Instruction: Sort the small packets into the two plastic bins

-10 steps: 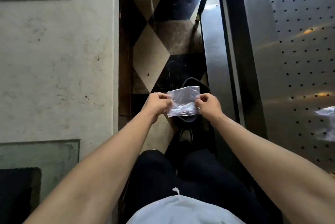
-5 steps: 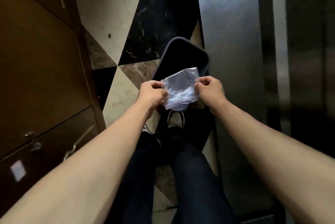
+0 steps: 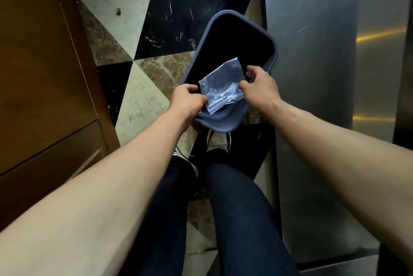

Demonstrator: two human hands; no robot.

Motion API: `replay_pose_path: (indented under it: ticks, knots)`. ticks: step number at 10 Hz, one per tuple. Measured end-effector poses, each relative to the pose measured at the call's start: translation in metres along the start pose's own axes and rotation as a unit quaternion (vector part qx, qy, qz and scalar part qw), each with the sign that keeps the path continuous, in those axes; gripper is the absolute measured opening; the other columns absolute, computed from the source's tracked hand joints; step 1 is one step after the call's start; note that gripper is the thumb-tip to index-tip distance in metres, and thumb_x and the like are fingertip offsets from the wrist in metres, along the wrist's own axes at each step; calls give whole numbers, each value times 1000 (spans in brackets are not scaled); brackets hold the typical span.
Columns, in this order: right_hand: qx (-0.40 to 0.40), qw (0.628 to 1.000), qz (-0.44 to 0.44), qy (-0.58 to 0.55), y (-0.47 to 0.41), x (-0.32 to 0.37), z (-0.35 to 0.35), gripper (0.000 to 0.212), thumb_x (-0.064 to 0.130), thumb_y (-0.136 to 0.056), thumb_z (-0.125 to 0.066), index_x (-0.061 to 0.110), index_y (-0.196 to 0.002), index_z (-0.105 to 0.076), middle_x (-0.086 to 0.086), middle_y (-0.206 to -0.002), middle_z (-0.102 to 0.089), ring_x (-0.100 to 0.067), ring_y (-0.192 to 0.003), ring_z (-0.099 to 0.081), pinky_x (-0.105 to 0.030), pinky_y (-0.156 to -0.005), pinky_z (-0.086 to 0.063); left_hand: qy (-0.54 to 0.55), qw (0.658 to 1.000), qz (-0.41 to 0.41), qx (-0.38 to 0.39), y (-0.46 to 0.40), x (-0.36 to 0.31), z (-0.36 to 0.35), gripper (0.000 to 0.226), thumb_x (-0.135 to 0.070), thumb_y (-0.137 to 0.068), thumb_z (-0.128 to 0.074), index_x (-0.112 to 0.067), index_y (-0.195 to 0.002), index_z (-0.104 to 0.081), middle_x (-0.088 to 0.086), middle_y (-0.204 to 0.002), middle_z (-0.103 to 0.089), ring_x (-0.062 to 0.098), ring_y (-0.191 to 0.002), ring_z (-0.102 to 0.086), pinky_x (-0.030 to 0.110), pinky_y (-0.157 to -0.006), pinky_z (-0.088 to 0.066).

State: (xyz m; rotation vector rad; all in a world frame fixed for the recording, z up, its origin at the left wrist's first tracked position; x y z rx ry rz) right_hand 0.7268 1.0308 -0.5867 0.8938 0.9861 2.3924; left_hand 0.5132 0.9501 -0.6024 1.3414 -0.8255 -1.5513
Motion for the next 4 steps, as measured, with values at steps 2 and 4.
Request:
replay_pose_path:
  ticks: [2,4]
  knots:
    - [-8,1000,-7,3,4,5,4,54,25,-88,-59,19,-141,-51,-2,-141,-59,-20,-128,-54,-18,-93,-31,-47,999,-11,7,0,-3,5,59,-4,-72,-75,-10,-128,-57,-2,-89,-64,22,-93,-65,49,-90,-58]
    - [-19,1000,-3,-2,32,26,20,50,24,-88,-60,19,-138,-55,-4,-138,-61,-20,-126,-56,-23,-100,-37,-109,993,-45,-7,30,-20,26,57,-12,-72,-73,-13,-126,-57,0,-96,-64,29,-102,-65,52,-93,-55]
Point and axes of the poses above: each hand's wrist, its own y-axis away from the middle knuckle, its own z-axis out of the back of the hand, x = y × z, the point moved 10 cm from there along -y, towards the middle knuckle
